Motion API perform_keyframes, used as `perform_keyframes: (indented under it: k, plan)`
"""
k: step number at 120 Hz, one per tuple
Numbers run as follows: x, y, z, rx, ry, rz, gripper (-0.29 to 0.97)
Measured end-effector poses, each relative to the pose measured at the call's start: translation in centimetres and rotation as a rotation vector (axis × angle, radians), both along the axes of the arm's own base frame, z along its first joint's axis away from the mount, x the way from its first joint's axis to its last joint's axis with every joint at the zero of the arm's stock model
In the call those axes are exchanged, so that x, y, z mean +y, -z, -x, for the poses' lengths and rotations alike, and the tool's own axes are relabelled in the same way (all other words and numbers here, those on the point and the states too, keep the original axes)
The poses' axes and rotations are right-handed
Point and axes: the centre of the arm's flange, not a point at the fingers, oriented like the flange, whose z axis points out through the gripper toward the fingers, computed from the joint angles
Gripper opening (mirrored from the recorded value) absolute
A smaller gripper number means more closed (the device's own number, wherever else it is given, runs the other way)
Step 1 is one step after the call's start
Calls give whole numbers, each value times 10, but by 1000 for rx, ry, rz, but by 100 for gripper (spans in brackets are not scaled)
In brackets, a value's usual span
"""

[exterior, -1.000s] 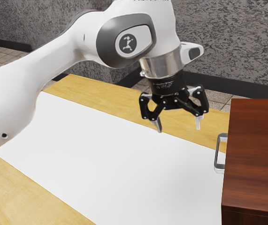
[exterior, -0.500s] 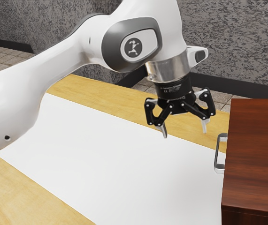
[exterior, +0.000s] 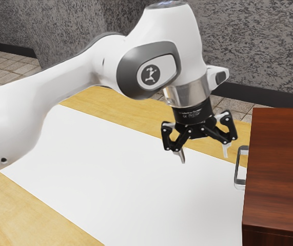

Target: Pull the drawer handle with one arm to open the drawer

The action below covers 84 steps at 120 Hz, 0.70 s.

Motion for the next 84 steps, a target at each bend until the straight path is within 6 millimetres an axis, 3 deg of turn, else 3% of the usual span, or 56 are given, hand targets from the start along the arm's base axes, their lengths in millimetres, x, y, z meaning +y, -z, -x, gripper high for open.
perform_keyframes:
  k: [24,84]
  plan:
    - [-10,4,-2,-54,-3,29,68]
    - [-12,20,2,-77,25,83,68]
